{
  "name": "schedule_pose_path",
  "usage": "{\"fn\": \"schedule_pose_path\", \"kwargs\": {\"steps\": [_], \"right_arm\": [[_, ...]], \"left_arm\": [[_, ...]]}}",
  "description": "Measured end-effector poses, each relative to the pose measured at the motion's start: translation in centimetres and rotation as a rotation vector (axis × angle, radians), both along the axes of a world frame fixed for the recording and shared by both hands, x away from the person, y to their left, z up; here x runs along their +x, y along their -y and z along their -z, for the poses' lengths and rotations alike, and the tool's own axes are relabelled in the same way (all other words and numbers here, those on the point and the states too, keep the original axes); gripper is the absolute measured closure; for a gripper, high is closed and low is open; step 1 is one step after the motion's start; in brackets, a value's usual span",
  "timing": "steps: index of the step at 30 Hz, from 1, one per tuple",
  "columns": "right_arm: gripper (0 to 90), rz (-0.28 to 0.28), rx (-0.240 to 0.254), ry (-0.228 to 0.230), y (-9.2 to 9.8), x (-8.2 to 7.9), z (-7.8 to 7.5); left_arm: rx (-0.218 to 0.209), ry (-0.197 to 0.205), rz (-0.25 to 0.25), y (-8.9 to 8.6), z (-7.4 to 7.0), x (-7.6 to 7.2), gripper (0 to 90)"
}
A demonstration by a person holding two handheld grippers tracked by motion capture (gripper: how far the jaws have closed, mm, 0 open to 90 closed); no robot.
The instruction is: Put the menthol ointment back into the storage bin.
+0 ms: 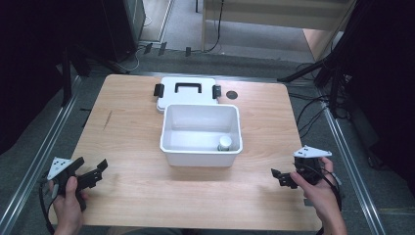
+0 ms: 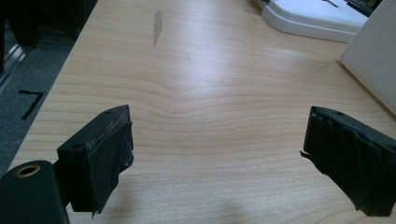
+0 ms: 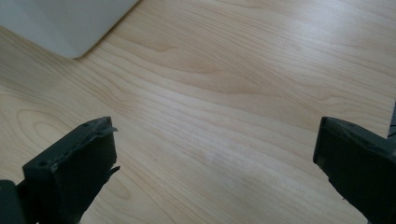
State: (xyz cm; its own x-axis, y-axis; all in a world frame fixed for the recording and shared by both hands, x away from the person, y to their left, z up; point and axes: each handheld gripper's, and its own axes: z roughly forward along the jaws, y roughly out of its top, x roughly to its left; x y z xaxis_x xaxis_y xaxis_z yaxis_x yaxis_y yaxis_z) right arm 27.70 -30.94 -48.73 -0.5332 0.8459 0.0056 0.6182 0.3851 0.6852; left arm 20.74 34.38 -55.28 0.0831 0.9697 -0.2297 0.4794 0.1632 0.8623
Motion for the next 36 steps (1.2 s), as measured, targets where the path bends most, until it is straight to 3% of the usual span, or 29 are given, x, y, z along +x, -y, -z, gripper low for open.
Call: {"fn": "schedule_pose_path", "kwargs": {"steps": [3, 9, 12, 15, 19, 21, 24, 29, 36], "right_arm": [[0.0, 0.023, 0.023, 0.035, 0.9, -0.6, 1.1], [0.0, 0.073, 0.117, 0.084, 2.7, -2.0, 4.0], [0.0, 0.091, 0.126, 0.105, 3.2, -2.3, 4.6], [0.0, 0.133, 0.195, 0.128, 4.0, -3.1, 5.4], [0.0, 0.154, 0.202, 0.159, 4.5, -3.8, 6.0], [0.0, 0.195, 0.237, 0.202, 5.1, -4.1, 5.9], [0.0, 0.227, 0.228, 0.215, 5.4, -4.2, 5.9], [0.5, 0.268, 0.221, 0.188, 5.5, -3.7, 5.9], [0.5, 0.265, 0.198, 0.190, 5.1, -3.5, 5.9]], "left_arm": [[0.000, 0.000, -0.001, 0.0, 0.0, 0.0, 8.7], [-0.002, 0.000, -0.001, 0.0, 0.0, 0.0, 8.7], [0.001, -0.001, -0.001, 0.0, 0.0, 0.0, 8.7], [0.000, -0.001, 0.002, 0.0, 0.0, 0.0, 8.7], [-0.001, -0.005, 0.004, 0.0, 0.0, 0.1, 8.7], [-0.002, 0.000, 0.004, 0.0, 0.0, 0.0, 8.7], [-0.003, 0.002, 0.003, 0.0, 0.0, 0.0, 8.7], [0.002, -0.001, 0.005, 0.0, 0.0, 0.0, 8.7], [0.002, -0.003, 0.005, 0.0, 0.0, 0.1, 8.7]]}}
